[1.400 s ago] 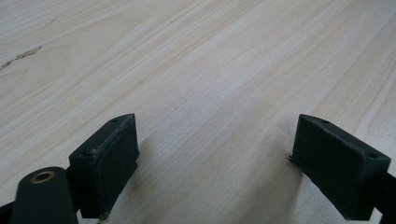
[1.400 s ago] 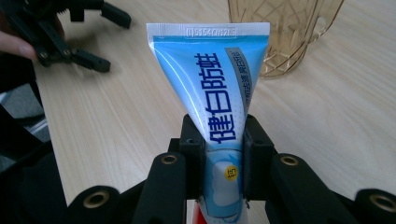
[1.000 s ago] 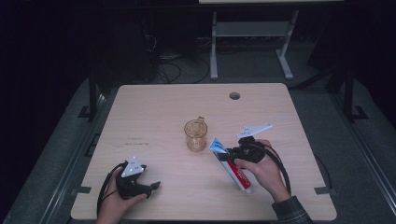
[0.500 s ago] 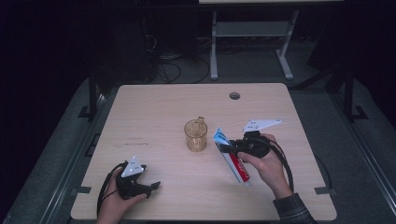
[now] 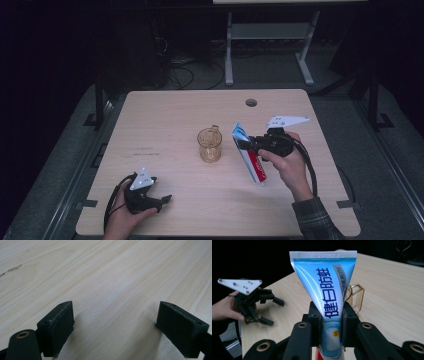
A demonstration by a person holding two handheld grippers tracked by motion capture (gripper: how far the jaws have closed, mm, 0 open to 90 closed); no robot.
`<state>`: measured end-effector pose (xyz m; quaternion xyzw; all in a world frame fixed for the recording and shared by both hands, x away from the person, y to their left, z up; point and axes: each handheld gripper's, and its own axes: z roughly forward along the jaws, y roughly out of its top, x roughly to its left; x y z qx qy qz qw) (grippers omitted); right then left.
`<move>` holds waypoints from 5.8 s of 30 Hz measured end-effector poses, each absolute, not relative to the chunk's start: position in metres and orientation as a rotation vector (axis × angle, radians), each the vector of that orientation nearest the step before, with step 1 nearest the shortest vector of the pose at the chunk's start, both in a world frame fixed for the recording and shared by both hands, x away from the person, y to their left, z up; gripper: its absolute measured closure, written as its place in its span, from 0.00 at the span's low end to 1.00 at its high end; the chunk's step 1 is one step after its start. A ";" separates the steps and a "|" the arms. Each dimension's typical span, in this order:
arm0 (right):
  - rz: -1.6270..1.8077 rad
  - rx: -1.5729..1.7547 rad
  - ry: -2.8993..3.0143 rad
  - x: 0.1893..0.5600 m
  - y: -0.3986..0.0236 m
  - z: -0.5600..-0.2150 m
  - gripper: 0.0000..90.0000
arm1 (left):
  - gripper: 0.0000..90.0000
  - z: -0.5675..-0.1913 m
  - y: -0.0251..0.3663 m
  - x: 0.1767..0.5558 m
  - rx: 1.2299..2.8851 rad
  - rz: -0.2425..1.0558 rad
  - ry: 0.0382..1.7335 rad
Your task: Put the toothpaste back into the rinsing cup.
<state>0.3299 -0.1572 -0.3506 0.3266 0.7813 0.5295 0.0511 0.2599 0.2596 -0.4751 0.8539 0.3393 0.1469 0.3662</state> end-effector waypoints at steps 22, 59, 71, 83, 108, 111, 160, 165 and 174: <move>1.715 0.960 2.261 0.357 -0.154 -0.316 0.82 | 0.15 -0.475 0.259 0.260 2.195 0.375 0.869; 1.800 0.863 2.207 0.412 -0.100 -0.287 0.82 | 0.15 -0.475 0.259 0.259 2.205 0.373 0.849; 1.790 0.860 2.225 0.428 -0.080 -0.291 0.81 | 0.15 -0.475 0.259 0.258 2.207 0.368 0.844; 1.769 0.851 2.247 0.436 -0.064 -0.294 0.81 | 0.15 -0.475 0.259 0.258 2.205 0.367 0.844; 1.749 0.831 2.295 0.447 -0.036 -0.314 0.81 | 0.15 -0.475 0.258 0.257 2.209 0.365 0.836; 1.741 0.829 2.306 0.447 -0.035 -0.318 0.81 | 0.15 -0.475 0.258 0.257 2.210 0.364 0.835; 1.628 0.839 2.427 0.435 -0.043 -0.371 0.80 | 0.15 -0.475 0.258 0.257 2.212 0.365 0.836; 1.621 0.843 2.431 0.434 -0.045 -0.373 0.80 | 0.15 -0.475 0.258 0.257 2.211 0.365 0.837; 1.606 0.855 2.445 0.430 -0.050 -0.378 0.79 | 0.15 -0.475 0.258 0.257 2.211 0.365 0.836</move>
